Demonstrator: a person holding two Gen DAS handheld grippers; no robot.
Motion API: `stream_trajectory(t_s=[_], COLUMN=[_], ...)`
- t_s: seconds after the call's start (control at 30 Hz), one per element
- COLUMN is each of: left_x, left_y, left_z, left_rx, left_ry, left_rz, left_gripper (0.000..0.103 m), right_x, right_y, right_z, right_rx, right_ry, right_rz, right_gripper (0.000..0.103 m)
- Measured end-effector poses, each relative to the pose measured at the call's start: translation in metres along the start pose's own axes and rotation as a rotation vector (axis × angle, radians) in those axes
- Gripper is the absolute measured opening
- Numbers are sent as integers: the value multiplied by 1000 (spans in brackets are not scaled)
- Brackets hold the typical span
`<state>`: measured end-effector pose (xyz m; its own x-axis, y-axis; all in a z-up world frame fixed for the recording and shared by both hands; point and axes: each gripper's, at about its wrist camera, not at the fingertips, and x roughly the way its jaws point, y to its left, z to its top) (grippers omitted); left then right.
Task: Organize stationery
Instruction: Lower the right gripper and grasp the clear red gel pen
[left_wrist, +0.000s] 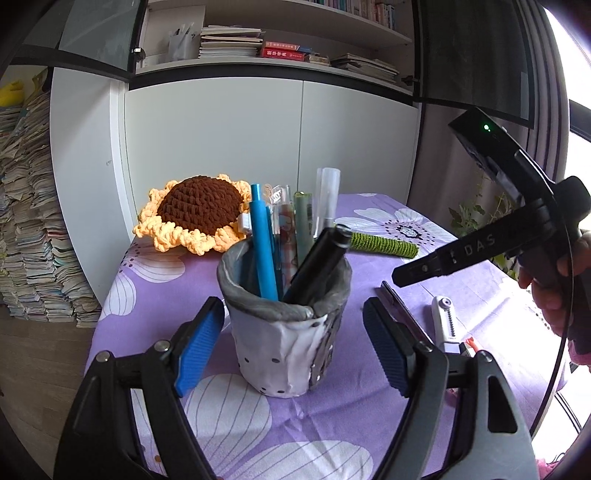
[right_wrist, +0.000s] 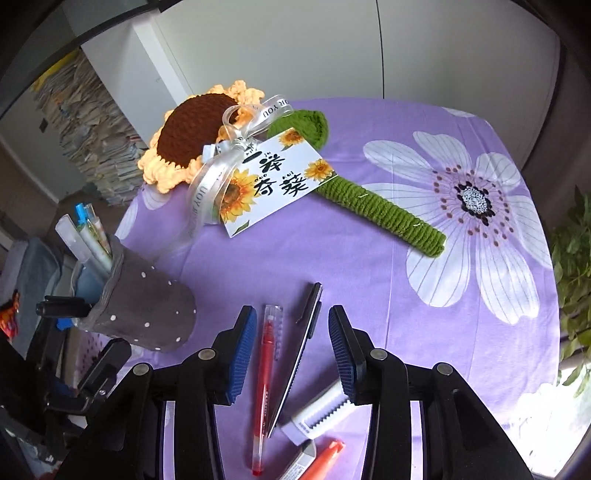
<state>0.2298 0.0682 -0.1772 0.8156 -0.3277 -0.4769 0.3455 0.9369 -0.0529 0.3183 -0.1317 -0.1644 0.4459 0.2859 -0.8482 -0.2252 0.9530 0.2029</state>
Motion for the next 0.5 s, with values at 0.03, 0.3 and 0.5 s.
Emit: stream_trajectory(t_s=[0.03, 0.3, 0.5], left_x=[1, 3, 3], left_y=[2, 3, 2], left_z=[0, 0, 0], left_rx=[-9, -19, -13], left_ry=[6, 14, 13], left_rz=[2, -6, -9], left_gripper=[75, 67, 67], right_x=[2, 18, 32], right_y=[1, 19, 28], right_z=[0, 0, -2], right_rx=[-6, -68, -85], right_ry=[2, 46, 87], right_rz=[4, 28, 8], right_gripper=[41, 41, 41])
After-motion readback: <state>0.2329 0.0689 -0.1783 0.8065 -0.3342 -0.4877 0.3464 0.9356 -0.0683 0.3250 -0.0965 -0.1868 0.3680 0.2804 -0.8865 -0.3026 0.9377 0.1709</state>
